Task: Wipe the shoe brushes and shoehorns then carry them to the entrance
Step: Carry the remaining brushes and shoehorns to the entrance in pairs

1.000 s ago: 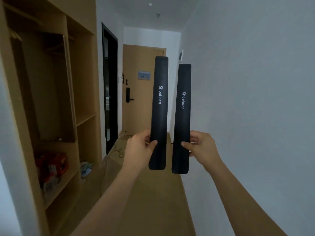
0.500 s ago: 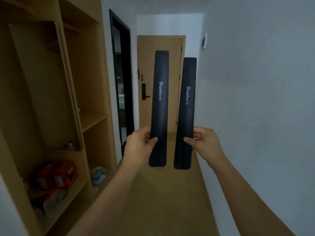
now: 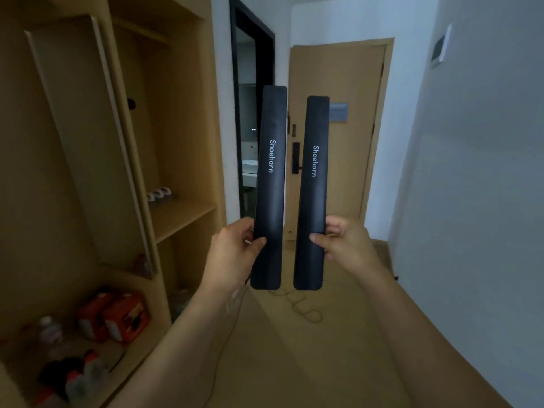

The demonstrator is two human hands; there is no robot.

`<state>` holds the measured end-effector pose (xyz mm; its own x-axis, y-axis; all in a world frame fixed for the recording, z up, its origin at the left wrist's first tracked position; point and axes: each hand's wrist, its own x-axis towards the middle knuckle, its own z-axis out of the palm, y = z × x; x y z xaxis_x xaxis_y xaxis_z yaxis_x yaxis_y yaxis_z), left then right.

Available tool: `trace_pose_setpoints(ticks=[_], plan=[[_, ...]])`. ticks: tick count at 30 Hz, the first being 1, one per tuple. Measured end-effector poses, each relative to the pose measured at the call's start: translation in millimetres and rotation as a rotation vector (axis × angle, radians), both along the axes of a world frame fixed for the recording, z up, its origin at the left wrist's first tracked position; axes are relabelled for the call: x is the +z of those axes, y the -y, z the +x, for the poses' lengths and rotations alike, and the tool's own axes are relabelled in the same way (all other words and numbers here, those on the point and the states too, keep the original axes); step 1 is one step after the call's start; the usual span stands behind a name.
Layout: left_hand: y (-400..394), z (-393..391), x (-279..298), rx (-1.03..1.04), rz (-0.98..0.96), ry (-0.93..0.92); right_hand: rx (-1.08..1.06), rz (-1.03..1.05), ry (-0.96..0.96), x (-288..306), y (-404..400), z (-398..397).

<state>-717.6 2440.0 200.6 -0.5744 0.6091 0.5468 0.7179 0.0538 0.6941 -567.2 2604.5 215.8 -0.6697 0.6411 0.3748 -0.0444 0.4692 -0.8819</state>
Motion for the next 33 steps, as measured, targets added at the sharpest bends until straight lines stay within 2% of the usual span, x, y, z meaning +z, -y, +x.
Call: trace_pose_setpoints(ticks=[8, 18, 24, 30, 33], plan=[[-93, -111, -5, 0.054, 0.007, 0.011, 0.084, -0.035, 0.0, -12, -105, -128], [-238, -306, 23, 0.058, 0.076, 0.032, 0.108, -0.037, 0.013, 11, -259, -317], [-295, -398, 8, 0.061, 0.091, 0.06, 0.166, -0.061, 0.03, 0, -326, -416], [-339, -480, -8, 0.184, 0.12, 0.165, 0.311, -0.09, -0.009, -17, -379, -527], [-358, -515, -6, 0.274, 0.124, 0.128, 0.405, -0.06, -0.033, -17, -406, -587]])
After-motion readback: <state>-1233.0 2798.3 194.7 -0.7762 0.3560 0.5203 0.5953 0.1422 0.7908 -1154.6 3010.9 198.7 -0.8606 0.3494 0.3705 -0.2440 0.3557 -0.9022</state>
